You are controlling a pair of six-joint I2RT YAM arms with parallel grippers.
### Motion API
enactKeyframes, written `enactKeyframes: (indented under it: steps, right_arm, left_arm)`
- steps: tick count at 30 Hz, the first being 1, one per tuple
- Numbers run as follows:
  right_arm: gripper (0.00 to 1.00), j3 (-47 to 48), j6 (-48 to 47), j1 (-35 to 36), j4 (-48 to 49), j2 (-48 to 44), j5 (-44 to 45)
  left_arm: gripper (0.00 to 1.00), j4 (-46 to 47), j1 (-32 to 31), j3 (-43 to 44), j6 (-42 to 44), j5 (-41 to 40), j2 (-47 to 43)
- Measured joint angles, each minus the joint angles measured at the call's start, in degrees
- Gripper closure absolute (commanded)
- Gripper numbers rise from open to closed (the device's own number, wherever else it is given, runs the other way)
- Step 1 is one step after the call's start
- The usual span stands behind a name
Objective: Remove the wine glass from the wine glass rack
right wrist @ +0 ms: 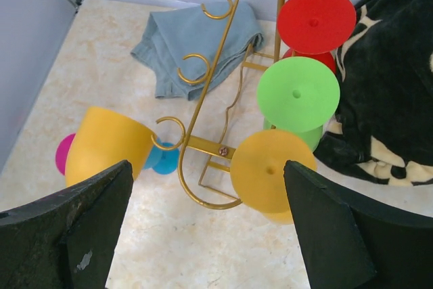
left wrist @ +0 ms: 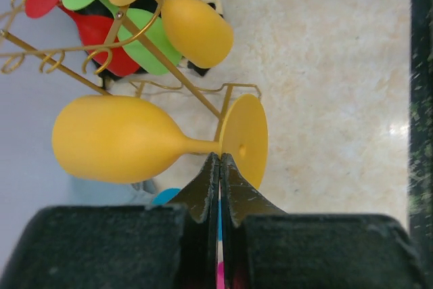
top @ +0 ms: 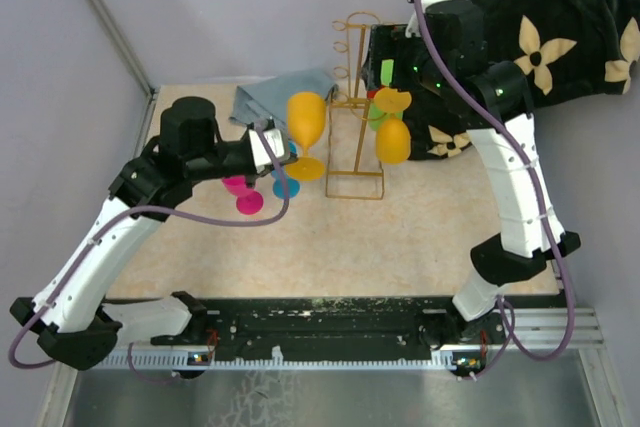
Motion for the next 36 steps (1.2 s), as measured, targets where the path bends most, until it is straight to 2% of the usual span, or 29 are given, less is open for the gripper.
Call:
enactKeyframes:
  steps: [7, 16, 26, 36]
  right_arm:
    - [0.07, 0.00, 0.02, -0.28, -2.12, -1.84, -4.33]
    - [0.07, 0.00, 0.00, -0.35, -4.20, -1.84, -8.98]
    - [0.08, -1.46, -0.13, -0.66, -7.56, -2.45, -15.47]
    - [0.11, -4.81, -0.20, -0.66, -9.92, -3.78, -23.74]
  left_arm:
    - [1.00, 1.33, -8.28, -7.43, 15.61, -6.99, -5.33]
    - [1.00, 2.56, -14.47, -16.06, 32.72, -11.15, -9.11]
    - [1.00, 3.15, -17.38, -20.96, 44.02, -10.86, -11.19]
    - [1.00, 8.87, -17.64, -32.52, 54.47, -7.89, -17.16]
